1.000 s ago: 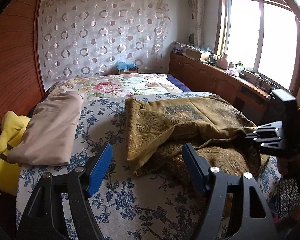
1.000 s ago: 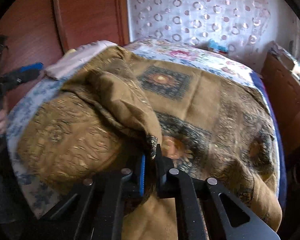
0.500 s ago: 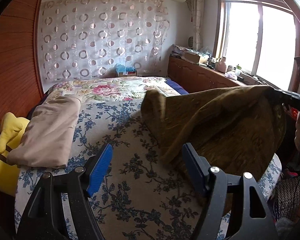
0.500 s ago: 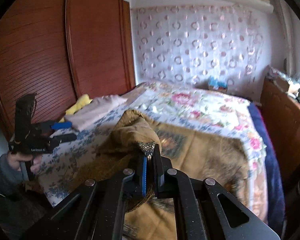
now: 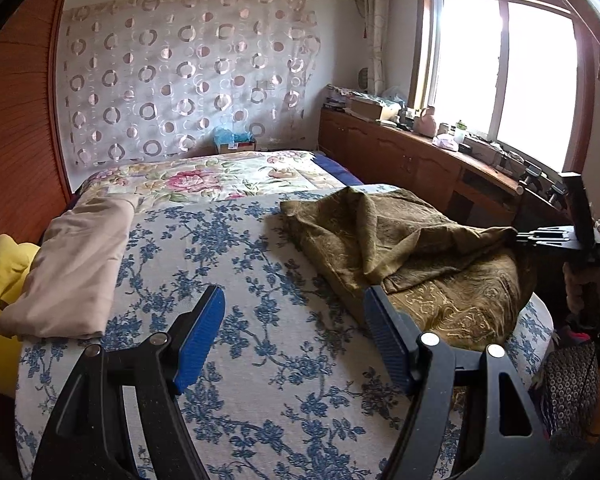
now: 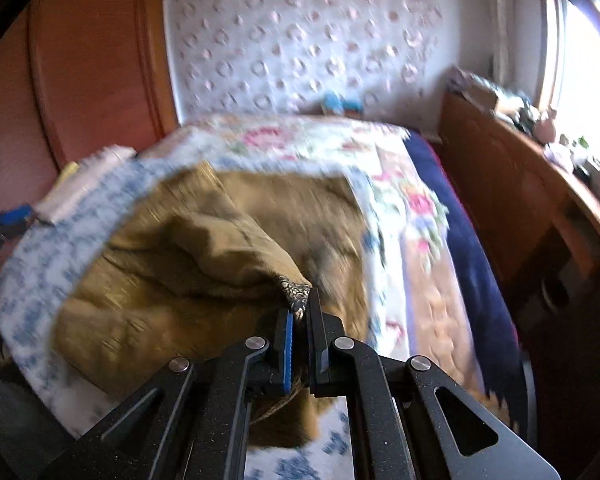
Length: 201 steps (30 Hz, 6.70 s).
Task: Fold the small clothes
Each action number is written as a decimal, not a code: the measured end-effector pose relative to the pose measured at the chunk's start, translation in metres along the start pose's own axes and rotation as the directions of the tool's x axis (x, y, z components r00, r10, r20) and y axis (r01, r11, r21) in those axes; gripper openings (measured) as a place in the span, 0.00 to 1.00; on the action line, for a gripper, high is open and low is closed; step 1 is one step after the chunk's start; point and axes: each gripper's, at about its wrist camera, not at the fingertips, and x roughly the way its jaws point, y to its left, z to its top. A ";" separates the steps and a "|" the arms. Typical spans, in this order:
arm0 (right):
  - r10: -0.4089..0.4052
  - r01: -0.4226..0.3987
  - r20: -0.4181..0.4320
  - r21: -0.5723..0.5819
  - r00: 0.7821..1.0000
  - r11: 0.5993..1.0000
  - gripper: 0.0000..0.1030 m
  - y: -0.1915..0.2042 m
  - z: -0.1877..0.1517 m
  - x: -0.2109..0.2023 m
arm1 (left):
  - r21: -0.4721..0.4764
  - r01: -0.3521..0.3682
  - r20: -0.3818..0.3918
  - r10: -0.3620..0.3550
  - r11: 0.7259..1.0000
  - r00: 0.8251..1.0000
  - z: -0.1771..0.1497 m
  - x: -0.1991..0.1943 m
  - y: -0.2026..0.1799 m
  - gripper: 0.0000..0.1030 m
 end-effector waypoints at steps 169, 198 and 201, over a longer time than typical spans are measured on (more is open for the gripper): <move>-0.126 0.126 0.030 0.004 0.992 0.992 0.44 0.025 -0.031 -0.041 | 0.015 0.302 -0.328 -0.281 0.953 0.902 -0.054 0.038 -0.099 0.13; 0.038 -0.045 -0.039 -0.202 0.999 0.978 0.69 0.077 -0.042 -0.014 | 0.004 0.332 -0.091 -0.330 0.943 0.940 0.055 0.022 -0.092 0.06; -0.001 -0.008 -0.041 -0.209 0.999 0.978 0.69 0.071 -0.039 -0.006 | -0.002 0.333 -0.086 -0.332 0.943 0.939 0.058 0.025 -0.087 0.06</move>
